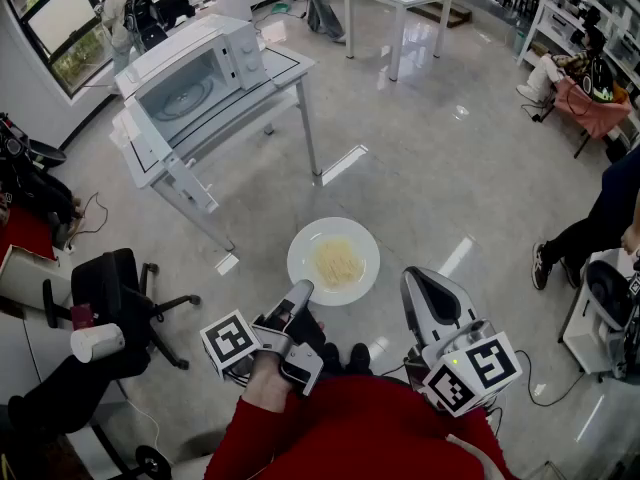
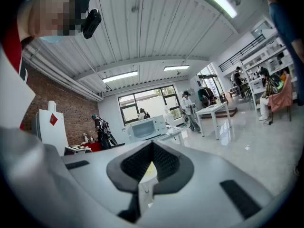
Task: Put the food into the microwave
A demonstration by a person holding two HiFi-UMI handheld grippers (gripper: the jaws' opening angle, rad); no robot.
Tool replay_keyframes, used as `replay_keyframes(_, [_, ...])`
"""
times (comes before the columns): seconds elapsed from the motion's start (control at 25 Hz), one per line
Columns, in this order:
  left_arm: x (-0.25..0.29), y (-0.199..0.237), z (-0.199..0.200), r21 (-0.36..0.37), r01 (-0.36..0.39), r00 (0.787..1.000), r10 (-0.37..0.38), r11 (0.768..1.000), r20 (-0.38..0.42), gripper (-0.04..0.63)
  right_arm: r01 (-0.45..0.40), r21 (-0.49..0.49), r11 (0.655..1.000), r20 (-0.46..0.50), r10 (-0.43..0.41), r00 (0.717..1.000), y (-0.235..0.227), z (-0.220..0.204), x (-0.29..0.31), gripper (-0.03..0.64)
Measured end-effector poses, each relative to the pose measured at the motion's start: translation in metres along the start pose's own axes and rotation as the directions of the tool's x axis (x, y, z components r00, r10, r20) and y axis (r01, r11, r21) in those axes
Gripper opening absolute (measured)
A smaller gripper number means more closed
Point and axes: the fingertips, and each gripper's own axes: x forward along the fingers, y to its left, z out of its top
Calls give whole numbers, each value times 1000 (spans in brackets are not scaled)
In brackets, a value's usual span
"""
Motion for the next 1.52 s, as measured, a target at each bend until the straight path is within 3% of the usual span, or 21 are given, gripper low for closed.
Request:
replay_keyframes(0.6, [7,-3,10,0,4,1000,-4,1000,-5,21,-2,27,1000,-5,2,1000,-2,-3,12,14])
replay_keyframes(1.12, [17,-8,54,33,14,1000,-14,999,6,21,44,51,998,-49,-42,998,3,-14,48,14])
replay_keyframes(1.36, [22,1,74,58,-37,999,36,998,25,21,52,46,998,-78,-48,996,-2,-19,65,14])
replay_keyframes(1.52, [39,-7,84,17,11,999,-12,1000,51,21,37,32,999,-82,-34,996,-12,-13,83,14])
